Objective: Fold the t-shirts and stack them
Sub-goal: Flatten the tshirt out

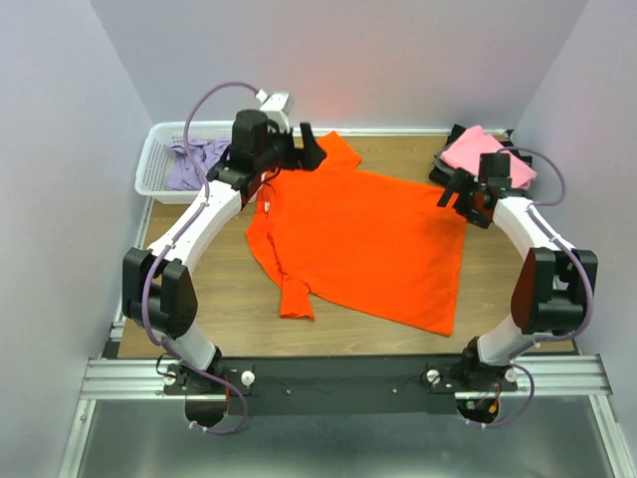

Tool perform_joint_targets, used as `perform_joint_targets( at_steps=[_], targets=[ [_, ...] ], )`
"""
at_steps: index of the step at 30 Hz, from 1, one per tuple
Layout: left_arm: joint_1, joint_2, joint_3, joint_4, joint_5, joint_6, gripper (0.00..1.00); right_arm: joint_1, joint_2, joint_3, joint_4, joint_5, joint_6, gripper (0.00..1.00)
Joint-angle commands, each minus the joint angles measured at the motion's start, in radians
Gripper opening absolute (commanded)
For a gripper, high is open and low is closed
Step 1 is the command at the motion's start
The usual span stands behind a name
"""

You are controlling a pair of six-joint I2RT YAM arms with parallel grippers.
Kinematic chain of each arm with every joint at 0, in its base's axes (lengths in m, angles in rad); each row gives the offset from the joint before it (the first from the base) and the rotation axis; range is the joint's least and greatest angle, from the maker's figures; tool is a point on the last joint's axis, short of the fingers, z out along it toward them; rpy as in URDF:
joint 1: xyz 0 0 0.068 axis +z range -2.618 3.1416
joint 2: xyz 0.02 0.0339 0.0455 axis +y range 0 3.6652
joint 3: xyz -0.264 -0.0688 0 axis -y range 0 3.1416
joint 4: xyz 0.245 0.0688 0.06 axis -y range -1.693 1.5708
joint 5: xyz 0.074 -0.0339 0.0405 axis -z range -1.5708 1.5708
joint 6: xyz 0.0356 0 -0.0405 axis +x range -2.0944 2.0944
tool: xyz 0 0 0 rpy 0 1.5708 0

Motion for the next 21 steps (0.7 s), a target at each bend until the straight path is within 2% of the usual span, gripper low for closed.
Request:
perform_joint_targets(
  at_steps=[1,7,16,21],
  targets=[
    [0.005,-0.026,-0.162,-0.1,-0.062,-0.019,0.98,0.032,-0.009,-0.067,-0.016,-0.162,0.016,0.99],
    [0.002,-0.068,-0.324,-0.072,-0.05,-0.05,0.98,0.052,0.037,-0.101,-0.016,-0.205,0.027,0.99],
    [0.004,-0.072,-0.352,-0.16,-0.103,-0.021,0.98,0.052,0.185,-0.092,-0.022,-0.167,0.074,0.99],
    [0.01,-0.097,-0.396,-0.227,-0.164,-0.031,0.98,0.05,0.219,-0.064,-0.056,-0.049,0.094,0.99]
  ],
)
